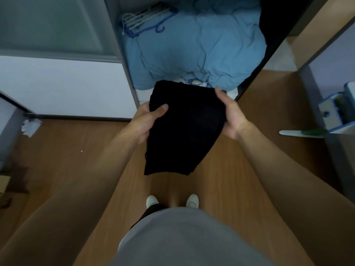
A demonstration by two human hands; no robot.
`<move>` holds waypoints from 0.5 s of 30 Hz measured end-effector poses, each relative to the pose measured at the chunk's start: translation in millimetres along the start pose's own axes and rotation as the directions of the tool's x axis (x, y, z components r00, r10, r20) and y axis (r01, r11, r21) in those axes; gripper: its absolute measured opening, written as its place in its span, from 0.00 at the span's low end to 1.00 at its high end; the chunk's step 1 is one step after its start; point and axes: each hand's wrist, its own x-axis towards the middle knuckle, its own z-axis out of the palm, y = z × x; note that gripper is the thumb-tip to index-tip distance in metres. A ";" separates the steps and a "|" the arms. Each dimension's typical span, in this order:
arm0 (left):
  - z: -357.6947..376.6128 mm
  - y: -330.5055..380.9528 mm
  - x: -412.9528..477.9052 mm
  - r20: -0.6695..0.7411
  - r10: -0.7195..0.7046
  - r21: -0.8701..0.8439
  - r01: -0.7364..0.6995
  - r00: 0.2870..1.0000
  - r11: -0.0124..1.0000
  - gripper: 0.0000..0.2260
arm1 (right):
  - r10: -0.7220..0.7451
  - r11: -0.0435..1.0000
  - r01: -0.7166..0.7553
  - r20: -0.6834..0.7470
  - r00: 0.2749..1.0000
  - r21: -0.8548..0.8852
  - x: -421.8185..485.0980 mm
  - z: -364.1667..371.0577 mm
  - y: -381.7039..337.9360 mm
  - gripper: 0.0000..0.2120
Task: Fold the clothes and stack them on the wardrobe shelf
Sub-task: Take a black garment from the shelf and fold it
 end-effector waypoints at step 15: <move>-22.2 -1.1 -1.3 -0.076 -0.010 0.266 0.030 0.997 0.963 0.38 | -0.065 0.995 0.034 -0.376 0.924 -0.089 8.7 25.7 29.7 0.16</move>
